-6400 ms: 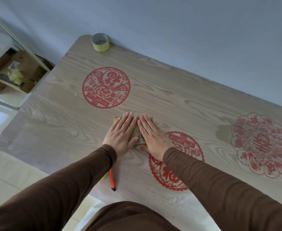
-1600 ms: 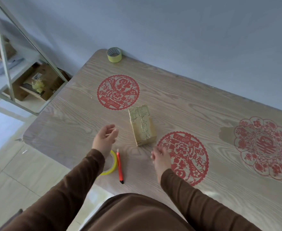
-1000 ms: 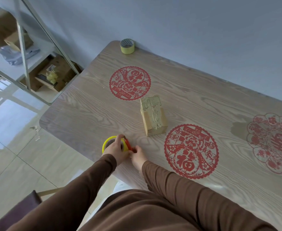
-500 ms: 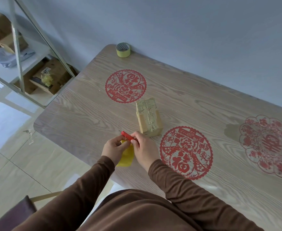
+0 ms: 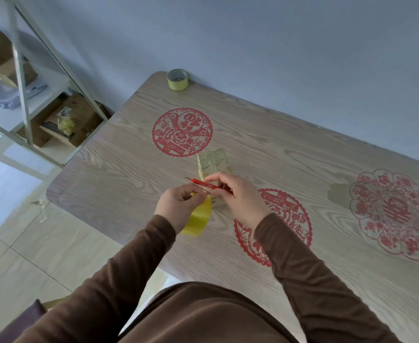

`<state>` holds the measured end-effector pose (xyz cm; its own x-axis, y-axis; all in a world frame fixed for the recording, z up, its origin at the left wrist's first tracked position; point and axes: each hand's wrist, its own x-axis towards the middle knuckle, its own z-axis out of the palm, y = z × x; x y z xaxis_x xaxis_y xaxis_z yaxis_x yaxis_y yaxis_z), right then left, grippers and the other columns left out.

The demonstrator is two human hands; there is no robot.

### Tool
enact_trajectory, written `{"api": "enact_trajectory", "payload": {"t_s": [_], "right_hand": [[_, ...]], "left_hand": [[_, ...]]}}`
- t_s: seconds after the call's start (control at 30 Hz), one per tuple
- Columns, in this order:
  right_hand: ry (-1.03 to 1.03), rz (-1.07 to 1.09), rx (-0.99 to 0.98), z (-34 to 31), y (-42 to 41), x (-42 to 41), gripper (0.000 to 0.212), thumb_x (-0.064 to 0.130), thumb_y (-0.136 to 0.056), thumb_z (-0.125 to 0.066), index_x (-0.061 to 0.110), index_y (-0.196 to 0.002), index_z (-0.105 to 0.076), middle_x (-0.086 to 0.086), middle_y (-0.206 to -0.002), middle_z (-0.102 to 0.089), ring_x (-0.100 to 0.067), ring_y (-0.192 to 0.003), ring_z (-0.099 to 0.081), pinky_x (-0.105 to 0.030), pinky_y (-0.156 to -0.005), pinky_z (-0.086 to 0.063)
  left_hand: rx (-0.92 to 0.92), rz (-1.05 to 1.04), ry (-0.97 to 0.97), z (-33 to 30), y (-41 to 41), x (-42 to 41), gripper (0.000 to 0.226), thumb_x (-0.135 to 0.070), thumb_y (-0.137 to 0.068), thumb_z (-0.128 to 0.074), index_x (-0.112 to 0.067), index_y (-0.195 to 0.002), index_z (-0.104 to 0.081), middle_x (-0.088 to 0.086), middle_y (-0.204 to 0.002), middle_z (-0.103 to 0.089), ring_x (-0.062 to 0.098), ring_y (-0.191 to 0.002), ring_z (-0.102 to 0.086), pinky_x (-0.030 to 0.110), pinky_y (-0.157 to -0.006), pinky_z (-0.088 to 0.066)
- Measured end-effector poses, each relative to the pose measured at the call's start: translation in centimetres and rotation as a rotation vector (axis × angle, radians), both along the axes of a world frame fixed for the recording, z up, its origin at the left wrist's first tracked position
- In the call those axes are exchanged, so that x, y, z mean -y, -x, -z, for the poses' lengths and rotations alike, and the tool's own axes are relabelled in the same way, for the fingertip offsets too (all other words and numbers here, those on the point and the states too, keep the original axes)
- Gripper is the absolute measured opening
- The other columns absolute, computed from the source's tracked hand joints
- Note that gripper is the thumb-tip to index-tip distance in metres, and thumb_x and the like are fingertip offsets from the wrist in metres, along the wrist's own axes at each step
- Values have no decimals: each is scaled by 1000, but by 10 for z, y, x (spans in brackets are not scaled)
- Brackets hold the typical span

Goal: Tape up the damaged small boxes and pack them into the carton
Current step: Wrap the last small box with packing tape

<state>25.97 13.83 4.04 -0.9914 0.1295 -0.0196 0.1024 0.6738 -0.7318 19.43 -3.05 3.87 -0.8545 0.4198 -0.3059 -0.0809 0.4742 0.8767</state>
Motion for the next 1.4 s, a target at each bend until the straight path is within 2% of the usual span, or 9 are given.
{"api": "enact_trajectory", "payload": {"t_s": [0.17, 0.33, 0.43, 0.57, 0.7, 0.9, 1.03, 1.27, 1.4], "right_hand": [[-343, 266, 134, 6, -15, -56, 27, 15, -103, -48, 22, -127, -58, 5, -106, -61, -9, -86, -58, -29, -80, -53], [503, 446, 73, -5, -21, -27, 33, 41, -97, -62, 9, -96, -69, 2, -72, -56, -5, -59, -49, -14, -61, -39], [672, 433, 133, 4, -30, 3, 51, 54, -99, -49, 8, -94, -69, 2, -61, -49, -11, -52, -45, -22, -53, -39], [703, 167, 98, 22, -39, 32, 49, 65, -96, -45, 24, -116, -62, -11, -109, -64, -25, -107, -62, -41, -100, -50], [628, 144, 169, 28, -39, 40, 41, 53, -97, -53, 22, -122, -58, -10, -120, -62, -26, -117, -58, -49, -104, -46], [656, 204, 159, 21, -47, 40, 43, 54, -98, -51, 20, -123, -58, -5, -113, -69, -24, -107, -64, -51, -99, -49], [752, 248, 110, 10, -51, 36, 39, 60, -96, -53, 26, -113, -62, -9, -105, -72, -33, -104, -68, -59, -98, -49], [648, 164, 98, 2, -59, 25, 44, 59, -96, -52, 44, -137, -49, 4, -127, -65, -18, -119, -61, -40, -104, -48], [726, 340, 83, 9, -64, 27, 46, 49, -96, -55, 19, -131, -53, -3, -107, -71, -22, -94, -73, -41, -88, -56]], "left_hand": [[157, -87, -62, -3, 8, 22, 18, -39, -83, -71, -23, -85, -79, 12, -80, -69, 20, -70, -58, 33, -68, -48], [422, -116, -272, -12, 5, 11, 15, -16, -99, -60, -18, -97, -75, 4, -87, -62, 15, -66, -56, 28, -61, -51], [500, -146, -366, -20, 4, -5, 16, -10, -98, -58, -13, -106, -72, 5, -94, -67, 14, -70, -64, 30, -60, -55], [596, -271, -435, -18, 10, -17, 12, -7, -96, -60, -12, -96, -71, 9, -93, -69, 22, -78, -66, 35, -68, -57], [704, -404, -460, -9, 14, -25, 4, -10, -93, -65, -10, -95, -68, 7, -82, -70, 18, -64, -70, 33, -56, -59], [234, -158, -79, 2, 27, -22, 12, -22, -85, -79, -20, -74, -75, -7, -75, -69, 8, -73, -60, 26, -74, -50], [70, 62, -81, -3, 39, -32, 11, -13, -87, -76, -4, -83, -73, 11, -78, -67, 14, -72, -59, 29, -72, -50], [394, 9, -157, -4, 51, -55, 13, -11, -94, -68, -11, -81, -66, -7, -59, -65, 4, -50, -60, 18, -50, -51], [294, -53, -132, 2, 81, -68, 13, -15, -91, -73, -15, -79, -68, -1, -71, -66, 8, -60, -59, 20, -60, -54]]}}
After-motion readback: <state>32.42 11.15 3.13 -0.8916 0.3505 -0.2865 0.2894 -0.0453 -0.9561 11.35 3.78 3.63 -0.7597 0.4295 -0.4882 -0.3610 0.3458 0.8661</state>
